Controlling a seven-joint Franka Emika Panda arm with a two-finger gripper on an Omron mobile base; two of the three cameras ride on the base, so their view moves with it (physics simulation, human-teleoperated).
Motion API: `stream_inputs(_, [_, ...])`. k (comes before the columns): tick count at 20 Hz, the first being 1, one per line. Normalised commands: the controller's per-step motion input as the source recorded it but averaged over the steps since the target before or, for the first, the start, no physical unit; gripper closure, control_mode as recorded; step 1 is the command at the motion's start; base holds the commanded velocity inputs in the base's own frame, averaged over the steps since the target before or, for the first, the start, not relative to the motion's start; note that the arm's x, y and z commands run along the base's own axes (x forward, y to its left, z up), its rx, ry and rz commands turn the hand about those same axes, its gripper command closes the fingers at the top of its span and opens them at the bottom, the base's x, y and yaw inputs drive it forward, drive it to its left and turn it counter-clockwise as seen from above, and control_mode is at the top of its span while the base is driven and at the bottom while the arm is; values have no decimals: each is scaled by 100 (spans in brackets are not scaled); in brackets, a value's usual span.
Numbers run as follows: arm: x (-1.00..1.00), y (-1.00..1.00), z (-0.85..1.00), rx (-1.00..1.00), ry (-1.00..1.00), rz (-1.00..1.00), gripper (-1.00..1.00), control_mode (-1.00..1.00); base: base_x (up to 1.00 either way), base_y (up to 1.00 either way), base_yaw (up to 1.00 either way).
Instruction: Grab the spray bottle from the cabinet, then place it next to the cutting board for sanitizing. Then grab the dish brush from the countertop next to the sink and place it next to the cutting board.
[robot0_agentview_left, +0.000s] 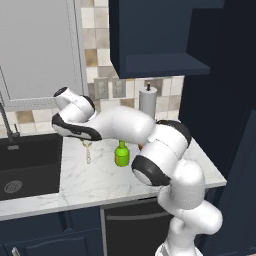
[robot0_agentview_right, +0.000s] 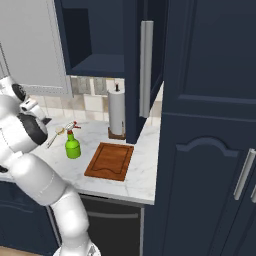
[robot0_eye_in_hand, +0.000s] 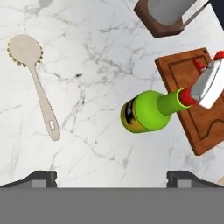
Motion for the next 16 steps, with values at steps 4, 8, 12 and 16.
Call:
stream_inputs(4, [16,24,-36,6,-3,8,-100,-100,0,0,0])
stream_inputs(8, [18,24,-36,3,-2,6,-100,-100,0,0,0])
stream_inputs(12, [26,15,-26,4,0,5,-100,-100,0,0,0])
stream_inputs(16, [33,4,-6,4,0,5,-100,-100,0,0,0])
